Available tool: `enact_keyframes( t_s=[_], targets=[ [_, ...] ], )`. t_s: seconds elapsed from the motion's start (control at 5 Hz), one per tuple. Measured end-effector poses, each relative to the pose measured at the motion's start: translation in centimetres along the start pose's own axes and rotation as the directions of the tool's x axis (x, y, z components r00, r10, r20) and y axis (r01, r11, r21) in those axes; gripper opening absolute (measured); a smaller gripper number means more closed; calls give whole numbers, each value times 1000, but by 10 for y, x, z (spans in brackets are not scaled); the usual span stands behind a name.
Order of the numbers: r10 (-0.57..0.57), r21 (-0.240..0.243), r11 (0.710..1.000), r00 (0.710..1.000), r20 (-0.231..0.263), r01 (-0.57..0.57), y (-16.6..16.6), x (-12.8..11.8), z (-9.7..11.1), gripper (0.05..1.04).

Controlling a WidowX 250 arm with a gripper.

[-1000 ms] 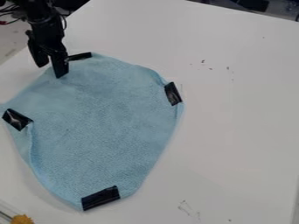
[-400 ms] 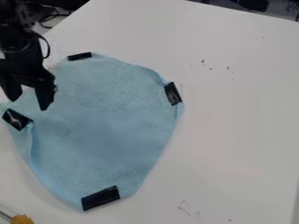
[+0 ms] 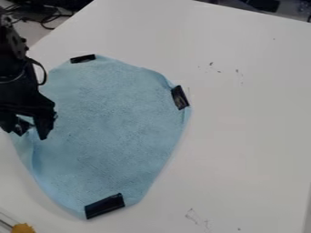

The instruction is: Unfold cloth to bottom left

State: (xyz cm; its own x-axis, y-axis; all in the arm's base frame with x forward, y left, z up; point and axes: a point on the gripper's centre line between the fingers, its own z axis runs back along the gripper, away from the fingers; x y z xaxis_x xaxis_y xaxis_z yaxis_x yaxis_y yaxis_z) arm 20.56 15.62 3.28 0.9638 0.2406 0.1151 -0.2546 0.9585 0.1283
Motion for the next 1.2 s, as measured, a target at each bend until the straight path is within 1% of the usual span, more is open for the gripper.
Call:
enact_keyframes(
  t_s=[0.2, 0.4, 0.6, 0.8, 1.0, 1.2],
  targets=[
    [1, -8, 1000, 1000, 20, -1, -2, 2, -2, 860],
    [15, -17, 1000, 1000, 14, -15, -3, 0, -5, 531],
    [12, -34, 999, 1000, 7, -12, -5, 0, -11, 253],
    [13, -44, 999, 1000, 1, -13, -2, 1, -14, 96],
    [-1, -59, 998, 1000, -10, 0, -1, 1, -19, 52],
    [-7, -54, 999, 1000, -14, 6, 2, 2, -17, 51]
  ],
)
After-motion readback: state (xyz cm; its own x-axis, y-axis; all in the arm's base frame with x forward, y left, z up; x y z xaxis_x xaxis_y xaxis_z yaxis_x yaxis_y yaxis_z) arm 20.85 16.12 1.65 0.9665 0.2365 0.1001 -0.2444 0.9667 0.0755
